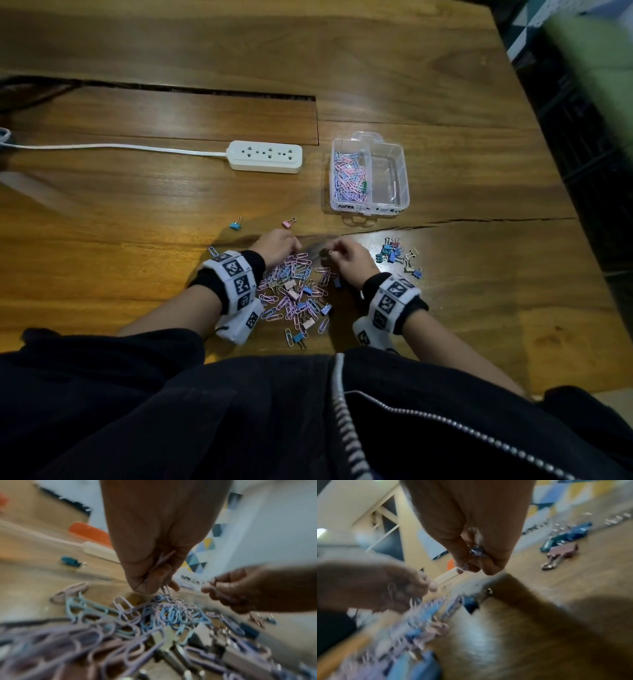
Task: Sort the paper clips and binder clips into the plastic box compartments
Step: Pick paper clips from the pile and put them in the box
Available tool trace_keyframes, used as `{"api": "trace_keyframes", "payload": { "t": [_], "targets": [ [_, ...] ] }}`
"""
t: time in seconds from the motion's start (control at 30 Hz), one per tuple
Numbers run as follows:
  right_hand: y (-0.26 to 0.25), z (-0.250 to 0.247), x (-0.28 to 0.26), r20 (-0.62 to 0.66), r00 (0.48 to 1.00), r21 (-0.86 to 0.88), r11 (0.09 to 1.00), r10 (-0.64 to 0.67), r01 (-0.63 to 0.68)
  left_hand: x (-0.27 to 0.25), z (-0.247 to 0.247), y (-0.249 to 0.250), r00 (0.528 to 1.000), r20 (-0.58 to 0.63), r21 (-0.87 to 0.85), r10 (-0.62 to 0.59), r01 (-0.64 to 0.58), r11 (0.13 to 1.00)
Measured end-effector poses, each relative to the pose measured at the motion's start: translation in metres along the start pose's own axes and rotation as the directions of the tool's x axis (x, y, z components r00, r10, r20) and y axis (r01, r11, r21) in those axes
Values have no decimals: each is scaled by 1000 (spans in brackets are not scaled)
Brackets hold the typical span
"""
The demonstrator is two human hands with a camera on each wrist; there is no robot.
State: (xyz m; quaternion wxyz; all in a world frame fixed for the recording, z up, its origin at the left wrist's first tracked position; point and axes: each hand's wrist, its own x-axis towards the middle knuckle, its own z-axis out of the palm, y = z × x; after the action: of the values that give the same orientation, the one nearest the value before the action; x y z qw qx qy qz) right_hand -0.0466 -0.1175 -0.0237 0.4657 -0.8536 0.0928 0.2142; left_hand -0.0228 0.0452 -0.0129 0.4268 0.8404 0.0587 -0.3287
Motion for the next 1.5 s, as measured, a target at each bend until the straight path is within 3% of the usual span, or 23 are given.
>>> {"api": "trace_keyframes", "payload": {
  "t": [0.1, 0.2, 0.27, 0.3, 0.4, 0.47, 0.6, 0.87, 0.97, 1.1, 1.17, 1.33, 1.4, 1.5],
  "targets": [
    [1, -9, -4, 47, 990, 315, 939, 132, -140, -4, 10, 5, 997, 10, 285, 71, -71, 956],
    [0, -16, -8, 122, 970, 599, 764, 209, -240, -6, 14, 5, 996, 18, 447, 90, -89, 890],
    [-2, -19, -11, 168, 959, 666, 691, 228, -280, -6, 16, 5, 994, 20, 491, 109, -105, 865],
    [-3, -20, -12, 177, 957, 646, 707, 228, -288, -7, 17, 6, 994, 21, 494, 110, -106, 863],
    [-5, -15, -14, 128, 979, 330, 924, 158, -193, -8, 19, 7, 997, 54, 470, 64, -82, 879],
    [-4, -8, -14, 116, 992, 25, 999, 44, -47, -7, 20, 6, 996, 82, 459, 32, -66, 886],
    [4, 2, -11, 182, 981, -441, 887, -62, 138, -3, 17, 3, 995, 103, 390, 0, -40, 920],
    [1, 1, -10, 276, 959, -549, 807, -70, 217, -2, -10, 18, 987, 158, 56, -34, 26, 998],
    [4, -7, -13, 264, 961, -490, 847, -79, 204, 0, -20, 30, 980, 191, -119, -50, 74, 990],
    [-7, -34, -1, 142, 988, -117, 990, -55, 72, 7, -24, 61, 977, 211, -325, -19, 89, 942],
    [-18, -52, 12, 52, 997, 2, 998, -62, 62, 15, -21, 82, 983, 183, -420, -14, 91, 903],
    [-50, -84, 56, -174, 984, 102, 995, 21, -3, 40, -10, 135, 999, 13, -596, -53, 50, 802],
    [-57, -86, 73, -177, 979, 270, 962, 98, -48, 49, -9, 147, 995, 1, -639, -96, 74, 765],
    [-59, -86, 82, -108, 984, 340, 935, 141, -96, 63, -6, 148, 989, 52, -663, -136, 136, 736]
  ]
}}
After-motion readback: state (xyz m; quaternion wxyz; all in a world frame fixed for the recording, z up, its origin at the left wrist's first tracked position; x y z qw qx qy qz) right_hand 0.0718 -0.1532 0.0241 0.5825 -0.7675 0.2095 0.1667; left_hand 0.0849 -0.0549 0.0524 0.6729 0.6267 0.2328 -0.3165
